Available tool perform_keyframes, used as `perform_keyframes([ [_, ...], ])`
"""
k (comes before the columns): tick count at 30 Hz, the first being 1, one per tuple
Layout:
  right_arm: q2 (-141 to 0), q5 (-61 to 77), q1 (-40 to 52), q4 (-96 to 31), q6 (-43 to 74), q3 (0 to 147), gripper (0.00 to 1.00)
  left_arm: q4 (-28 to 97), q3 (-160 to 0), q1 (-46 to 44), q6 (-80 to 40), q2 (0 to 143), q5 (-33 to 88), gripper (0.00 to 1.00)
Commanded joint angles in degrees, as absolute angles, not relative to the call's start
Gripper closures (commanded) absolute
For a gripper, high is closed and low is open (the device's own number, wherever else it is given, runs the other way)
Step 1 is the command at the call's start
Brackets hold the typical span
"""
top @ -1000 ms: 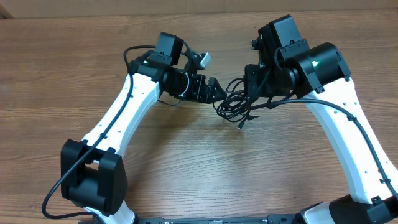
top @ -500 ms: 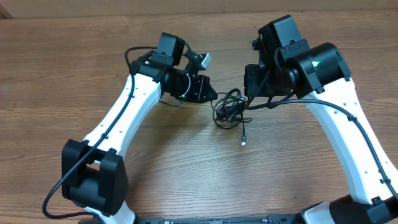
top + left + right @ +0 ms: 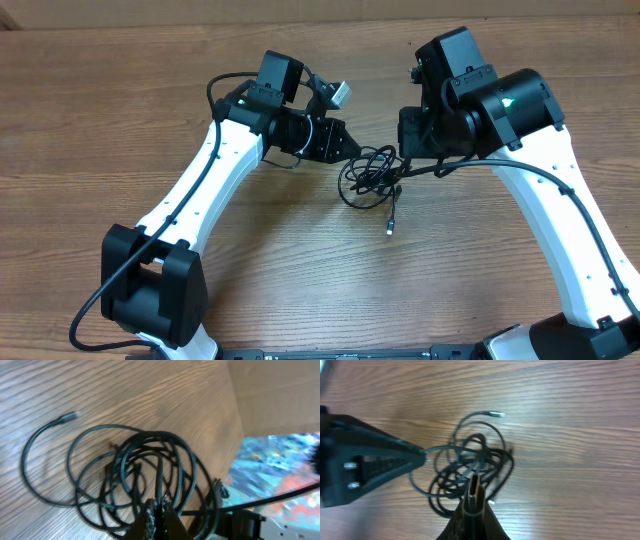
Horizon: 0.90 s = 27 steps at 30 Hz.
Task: Untangle cables
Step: 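Pull the left gripper away to the upper left, stretching the cable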
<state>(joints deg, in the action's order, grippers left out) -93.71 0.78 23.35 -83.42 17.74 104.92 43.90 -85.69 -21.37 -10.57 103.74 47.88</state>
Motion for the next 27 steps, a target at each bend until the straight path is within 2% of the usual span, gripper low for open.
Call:
perform_keyframes([
  [1, -91.8, -4.1, 23.4, -84.2, 17.8, 106.7, 0.96, 42.4, -85.9, -21.3, -10.3, 103.9, 53.7, 0.96],
  [5, -91.8, -8.9, 23.4, -85.1, 20.4, 106.6, 0.96, 41.4, -86.0, -21.0, -10.3, 103.9, 57.0, 0.96],
  [9, -91.8, -17.1, 23.3, -88.2, 27.5, 106.5, 0.96, 38.3, -86.6, -19.4, -10.6, 103.9, 68.2, 0.96],
  [16, -91.8, -18.0, 21.6, -90.6, 28.8, 106.4, 0.96, 35.2, -93.3, -15.2, -15.7, 103.9, 83.9, 0.96],
  [21, -91.8, -19.2, 19.2, -91.7, 28.8, 106.3, 0.96, 35.3, -102.5, -13.3, -17.1, 103.9, 88.7, 0.96],
  [27, -91.8, -32.2, 12.1, -97.0, 37.4, 106.1, 0.96, 35.3, -111.8, -7.5, -19.6, 103.4, 88.5, 0.96],
])
